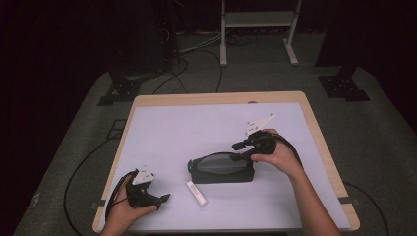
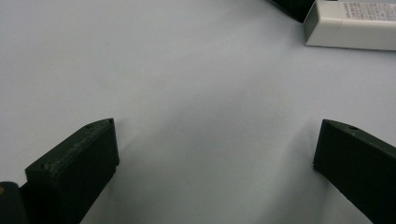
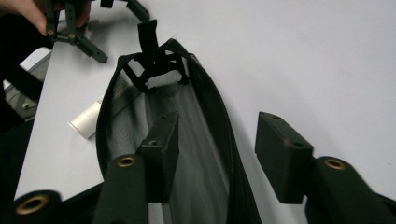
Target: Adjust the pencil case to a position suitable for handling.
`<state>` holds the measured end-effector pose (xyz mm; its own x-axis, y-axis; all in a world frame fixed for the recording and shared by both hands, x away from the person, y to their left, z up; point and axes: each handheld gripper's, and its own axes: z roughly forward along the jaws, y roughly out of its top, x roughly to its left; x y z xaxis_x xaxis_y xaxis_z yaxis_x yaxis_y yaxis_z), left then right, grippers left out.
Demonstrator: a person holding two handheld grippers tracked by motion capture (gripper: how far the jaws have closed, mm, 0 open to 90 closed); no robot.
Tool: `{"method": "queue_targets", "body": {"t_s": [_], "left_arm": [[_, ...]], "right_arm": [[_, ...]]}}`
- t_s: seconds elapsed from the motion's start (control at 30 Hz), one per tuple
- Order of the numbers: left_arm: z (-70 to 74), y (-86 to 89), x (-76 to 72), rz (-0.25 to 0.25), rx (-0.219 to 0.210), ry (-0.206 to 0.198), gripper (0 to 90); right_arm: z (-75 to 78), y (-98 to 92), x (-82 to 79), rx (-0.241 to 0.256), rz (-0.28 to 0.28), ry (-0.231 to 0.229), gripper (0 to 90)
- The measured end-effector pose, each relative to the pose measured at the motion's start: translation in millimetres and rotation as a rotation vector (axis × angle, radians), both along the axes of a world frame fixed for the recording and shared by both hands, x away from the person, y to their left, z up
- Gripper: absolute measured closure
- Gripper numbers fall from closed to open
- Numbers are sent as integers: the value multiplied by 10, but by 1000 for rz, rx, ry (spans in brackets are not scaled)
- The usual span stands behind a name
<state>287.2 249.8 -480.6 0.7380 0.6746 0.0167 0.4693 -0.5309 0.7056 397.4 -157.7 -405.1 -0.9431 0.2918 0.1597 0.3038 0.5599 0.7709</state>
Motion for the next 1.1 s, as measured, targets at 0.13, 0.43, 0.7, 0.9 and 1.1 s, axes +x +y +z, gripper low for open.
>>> {"method": "queue_targets", "body": {"t_s": [0.13,0.43,0.7,0.9,1.1], "left_arm": [[0,0,0,0,0,0,0],[0,0,1,0,0,0,0],[1,-1,0,1,-1,3,0],[3,-4,1,3,-2,3,0],[5,-4,-1,1,0,3,0]], "right_arm": [[18,-100,-36,22,-30,-15,416],[81,-340,-106,47,-139,-39,273],[102,-588,-174,59,-252,-60,214],[46,-810,-221,63,-346,-67,178],[-69,-1000,-256,35,-446,-64,177]]}}
